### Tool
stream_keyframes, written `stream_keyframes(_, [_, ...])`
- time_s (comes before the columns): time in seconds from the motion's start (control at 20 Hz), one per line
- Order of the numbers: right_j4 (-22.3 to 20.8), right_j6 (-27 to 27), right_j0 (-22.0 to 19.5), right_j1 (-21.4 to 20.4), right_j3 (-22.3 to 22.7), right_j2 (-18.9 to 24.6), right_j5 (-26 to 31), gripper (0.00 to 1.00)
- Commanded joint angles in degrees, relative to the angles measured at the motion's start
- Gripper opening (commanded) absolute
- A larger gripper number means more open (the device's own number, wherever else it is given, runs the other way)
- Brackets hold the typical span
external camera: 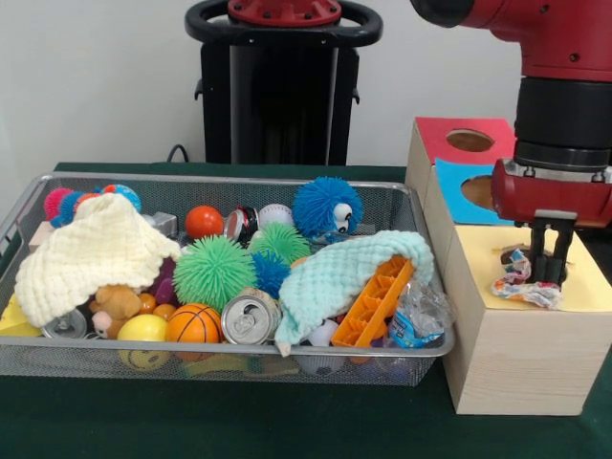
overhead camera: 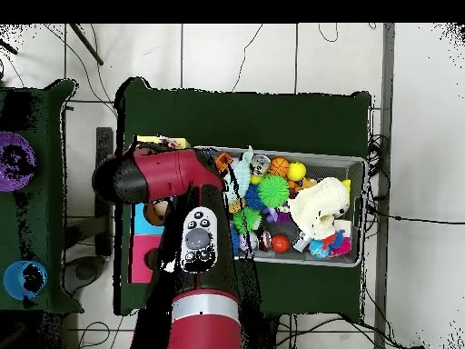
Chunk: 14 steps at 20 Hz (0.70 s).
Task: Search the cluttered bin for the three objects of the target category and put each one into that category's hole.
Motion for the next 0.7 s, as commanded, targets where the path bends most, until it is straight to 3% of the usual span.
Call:
stream_keyframes(0.05, [-4.8, -0.3, -3.5, 5.2, 10.0, 2.8, -1.1, 0.00])
stream_keyframes(0.45, [-4.2, -1.4, -3.0, 2.2, 10.4, 3.3, 2.0, 0.00])
stream_keyframes(0.7, [-4.1, 0.0, -0.8, 1.1, 10.8, 0.9, 5.0, 0.00])
